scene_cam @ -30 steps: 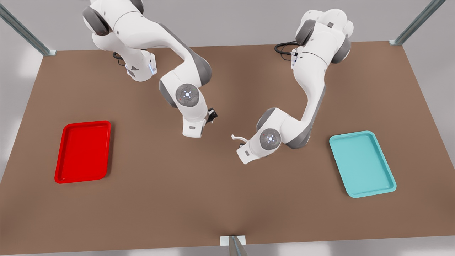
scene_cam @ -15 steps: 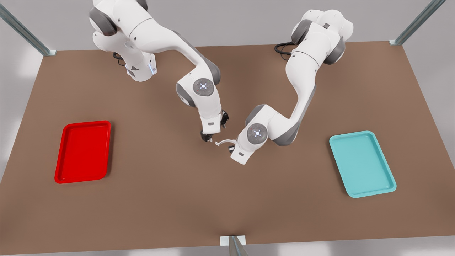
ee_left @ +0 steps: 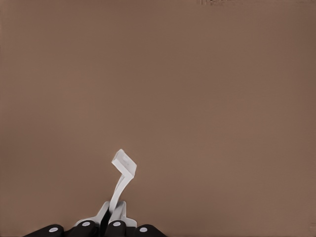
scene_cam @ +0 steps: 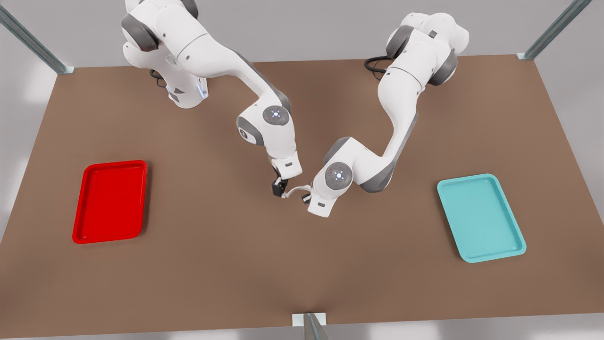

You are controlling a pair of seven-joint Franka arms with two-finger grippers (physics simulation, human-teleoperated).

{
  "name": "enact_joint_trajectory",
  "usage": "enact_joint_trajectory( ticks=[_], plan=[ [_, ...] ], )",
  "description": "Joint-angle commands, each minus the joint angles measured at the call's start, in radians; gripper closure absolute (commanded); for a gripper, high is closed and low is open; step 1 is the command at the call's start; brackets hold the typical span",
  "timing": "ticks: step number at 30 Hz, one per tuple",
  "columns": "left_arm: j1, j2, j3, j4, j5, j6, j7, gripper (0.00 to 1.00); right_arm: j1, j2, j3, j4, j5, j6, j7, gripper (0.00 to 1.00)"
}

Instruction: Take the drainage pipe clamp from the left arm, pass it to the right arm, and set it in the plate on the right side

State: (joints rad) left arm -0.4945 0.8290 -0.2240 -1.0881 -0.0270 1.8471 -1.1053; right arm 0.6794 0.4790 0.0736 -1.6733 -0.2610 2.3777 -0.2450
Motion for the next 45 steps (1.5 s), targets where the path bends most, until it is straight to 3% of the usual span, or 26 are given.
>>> enact_joint_trajectory(
  ticks=[1,25,26,28,32,33,45],
  plan=[
    [-0.001,-0.001,0.000,0.000,-0.002,0.001,-0.151,0.79,-0.001,0.010,0.000,0.004,0.003,0.072,-0.145,0.00],
    [-0.007,-0.001,0.000,0.008,-0.004,0.009,-0.179,0.79,0.011,0.119,0.000,0.044,0.002,0.117,-0.149,0.00],
    [-0.007,-0.002,-0.001,0.008,-0.004,0.007,-0.179,0.79,0.011,0.119,0.000,0.044,0.002,0.118,-0.148,0.04],
    [-0.007,-0.002,-0.001,0.010,-0.004,0.009,-0.180,0.79,0.011,0.121,0.000,0.046,0.002,0.118,-0.148,0.23],
    [-0.007,-0.002,-0.001,0.010,-0.004,0.011,-0.177,0.77,0.015,0.121,0.000,0.053,0.002,0.117,-0.143,0.79],
    [-0.006,-0.002,-0.001,0.010,-0.004,0.011,-0.176,0.00,0.014,0.121,0.002,0.053,0.003,0.117,-0.135,0.79],
    [0.011,-0.010,0.000,0.010,-0.033,-0.003,-0.169,0.00,0.008,0.156,0.000,0.069,0.005,0.115,-0.131,0.79]
  ],
)
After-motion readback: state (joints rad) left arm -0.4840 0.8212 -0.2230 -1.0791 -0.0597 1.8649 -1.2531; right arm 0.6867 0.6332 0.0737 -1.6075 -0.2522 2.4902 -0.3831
